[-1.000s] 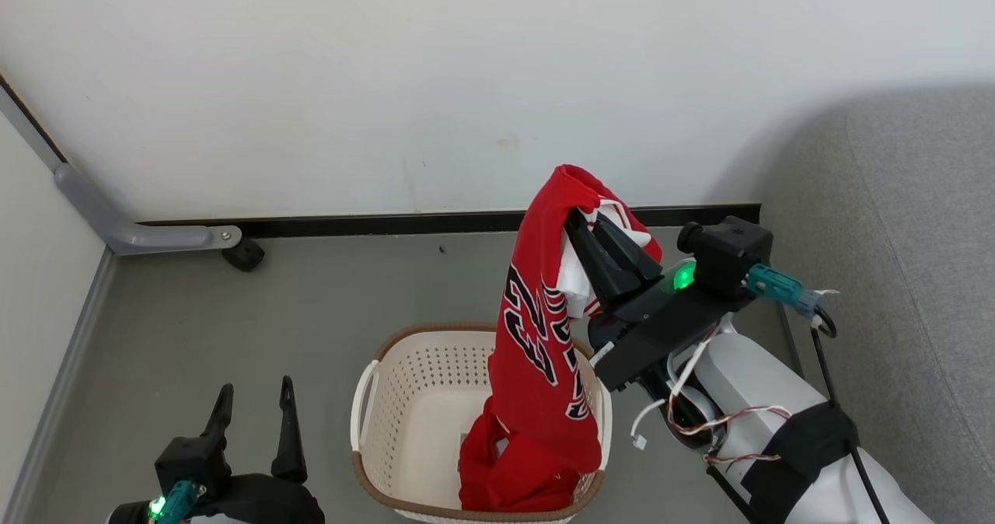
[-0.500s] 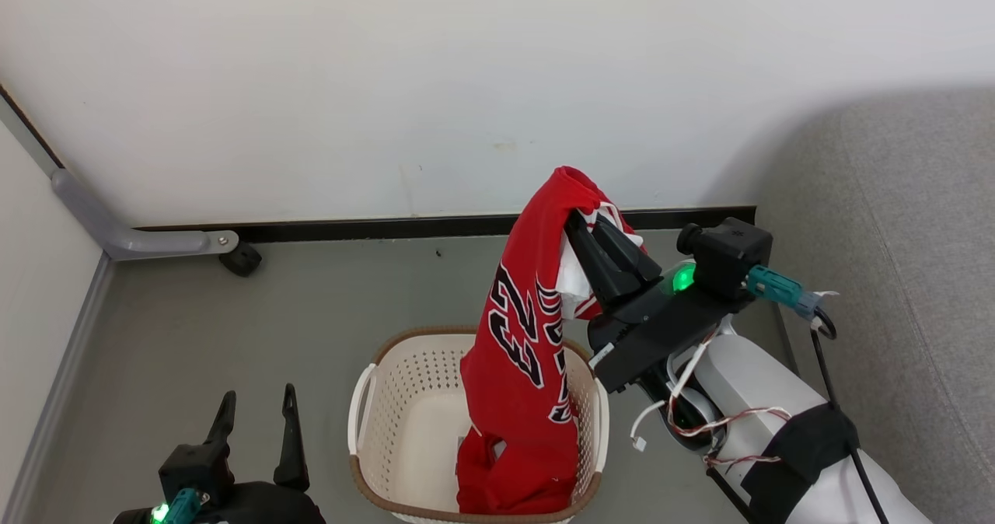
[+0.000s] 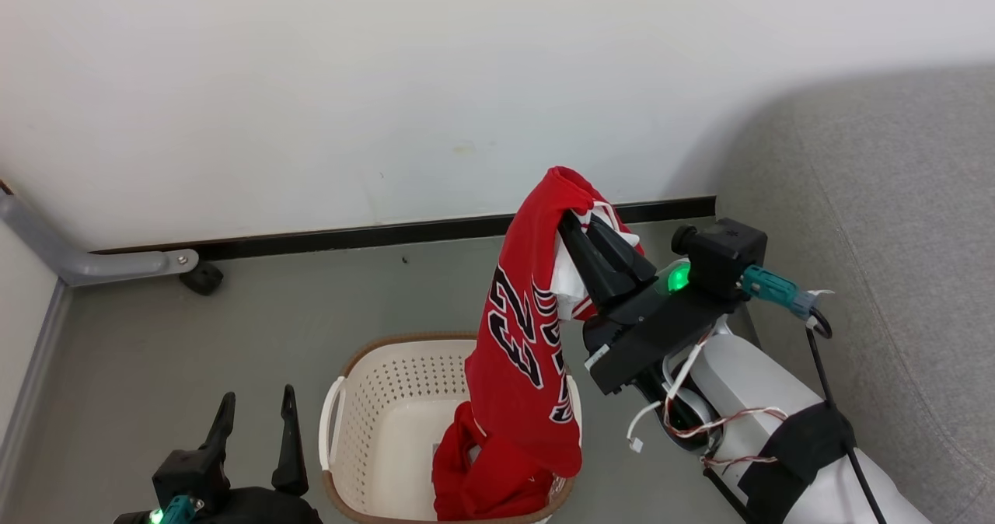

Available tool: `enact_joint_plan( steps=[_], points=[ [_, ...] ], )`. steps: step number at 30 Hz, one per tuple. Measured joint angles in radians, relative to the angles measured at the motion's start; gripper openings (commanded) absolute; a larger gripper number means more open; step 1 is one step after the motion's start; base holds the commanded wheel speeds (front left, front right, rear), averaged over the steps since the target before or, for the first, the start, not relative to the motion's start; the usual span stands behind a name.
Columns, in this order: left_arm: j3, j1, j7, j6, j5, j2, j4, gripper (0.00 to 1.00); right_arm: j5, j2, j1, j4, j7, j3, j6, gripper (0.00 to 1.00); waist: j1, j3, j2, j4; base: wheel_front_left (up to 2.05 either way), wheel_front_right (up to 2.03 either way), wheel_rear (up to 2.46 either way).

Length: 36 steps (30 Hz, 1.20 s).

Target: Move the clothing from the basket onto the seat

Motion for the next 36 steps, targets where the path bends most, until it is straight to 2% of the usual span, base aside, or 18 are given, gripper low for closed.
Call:
enact_joint_plan(
  steps=[36],
  points=[
    [-0.013, -0.004, 0.000, -0.061, 0.012, -0.019, -0.067, 1.00, -0.002, 0.000, -0.038, 0.004, 0.000, -0.035, 0.000, 0.00, 0.0001, 0.025, 0.0000, -0.271, 0.00, 0.00, 0.00]
  ],
)
